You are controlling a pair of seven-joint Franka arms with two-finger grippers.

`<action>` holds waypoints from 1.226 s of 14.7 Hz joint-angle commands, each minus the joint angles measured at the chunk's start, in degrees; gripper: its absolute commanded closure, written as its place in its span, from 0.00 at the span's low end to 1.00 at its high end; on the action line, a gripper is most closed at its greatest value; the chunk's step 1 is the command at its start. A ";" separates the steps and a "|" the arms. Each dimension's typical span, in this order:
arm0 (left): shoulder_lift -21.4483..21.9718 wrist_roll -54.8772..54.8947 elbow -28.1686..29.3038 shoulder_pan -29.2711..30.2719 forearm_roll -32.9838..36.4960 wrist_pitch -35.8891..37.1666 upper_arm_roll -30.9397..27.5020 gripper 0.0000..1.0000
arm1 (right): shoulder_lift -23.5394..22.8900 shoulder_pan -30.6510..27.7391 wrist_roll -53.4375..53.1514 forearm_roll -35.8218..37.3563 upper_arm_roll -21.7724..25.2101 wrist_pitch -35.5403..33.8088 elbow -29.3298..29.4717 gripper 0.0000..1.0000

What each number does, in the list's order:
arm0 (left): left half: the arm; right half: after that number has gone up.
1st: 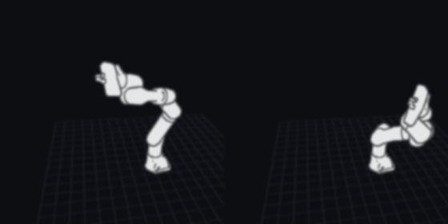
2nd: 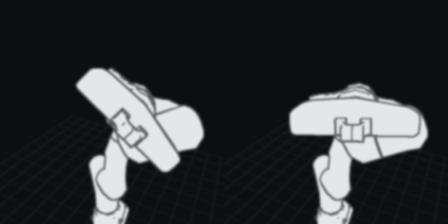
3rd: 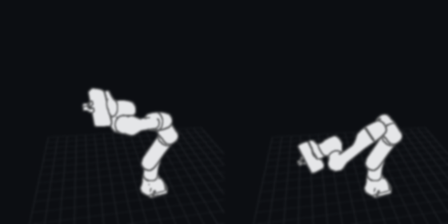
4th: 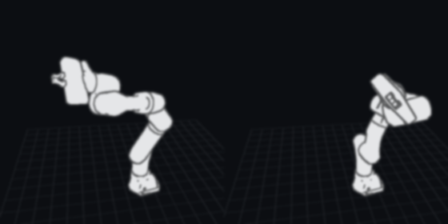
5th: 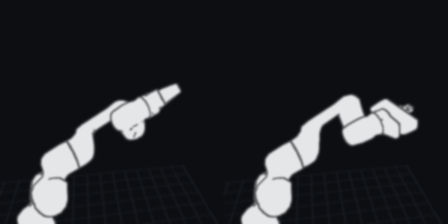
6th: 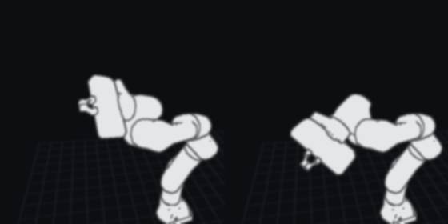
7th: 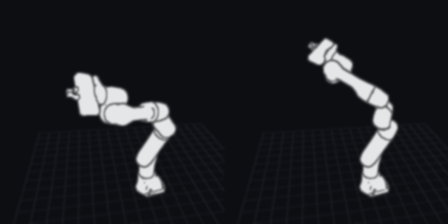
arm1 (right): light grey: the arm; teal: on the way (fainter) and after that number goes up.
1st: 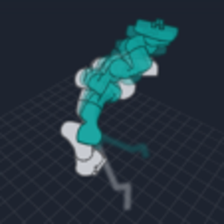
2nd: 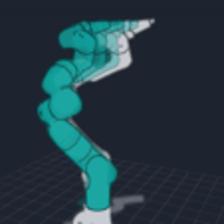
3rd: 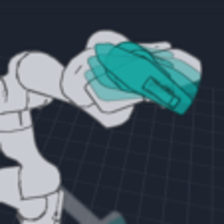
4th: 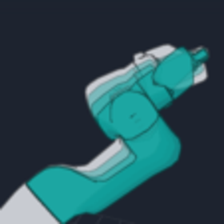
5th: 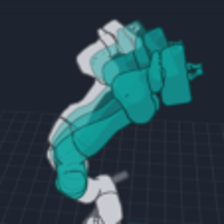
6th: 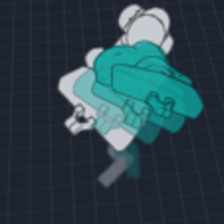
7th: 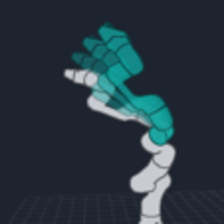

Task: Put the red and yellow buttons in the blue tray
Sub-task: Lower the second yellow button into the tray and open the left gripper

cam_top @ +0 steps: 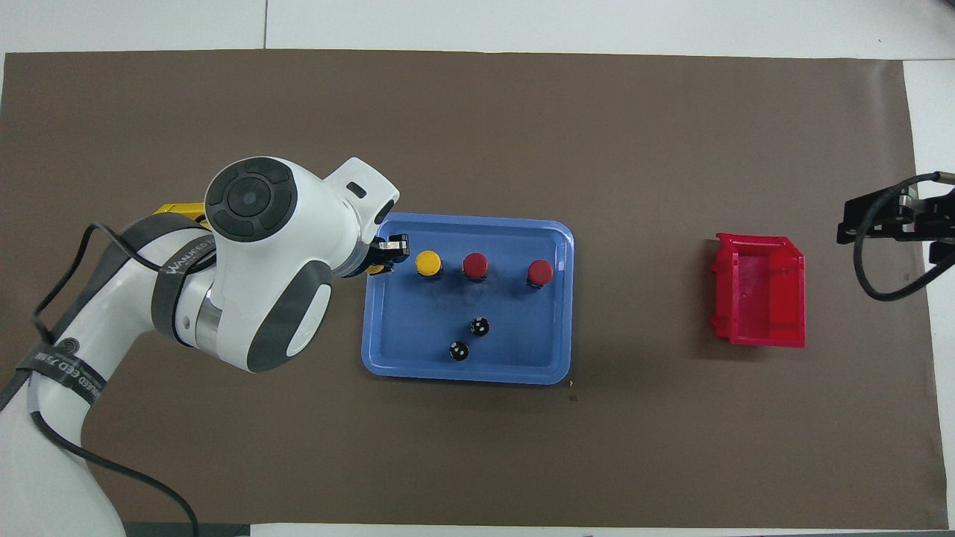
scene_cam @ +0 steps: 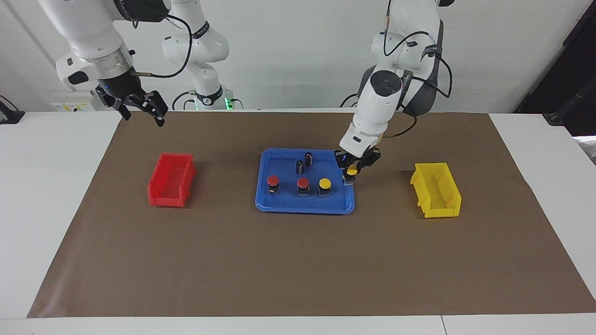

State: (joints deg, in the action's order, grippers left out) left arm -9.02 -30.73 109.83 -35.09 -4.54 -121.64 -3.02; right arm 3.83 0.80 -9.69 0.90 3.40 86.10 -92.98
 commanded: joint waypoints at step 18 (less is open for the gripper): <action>-1.36 -0.56 -2.50 -0.42 -1.08 3.56 -1.64 0.22 | -0.75 -3.79 10.92 0.86 3.19 -1.90 0.87 0.00</action>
State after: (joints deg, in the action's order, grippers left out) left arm -12.29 -31.48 110.41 -35.68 -4.63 -124.68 -3.68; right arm 1.76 -3.25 -0.16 1.04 6.67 82.55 -90.14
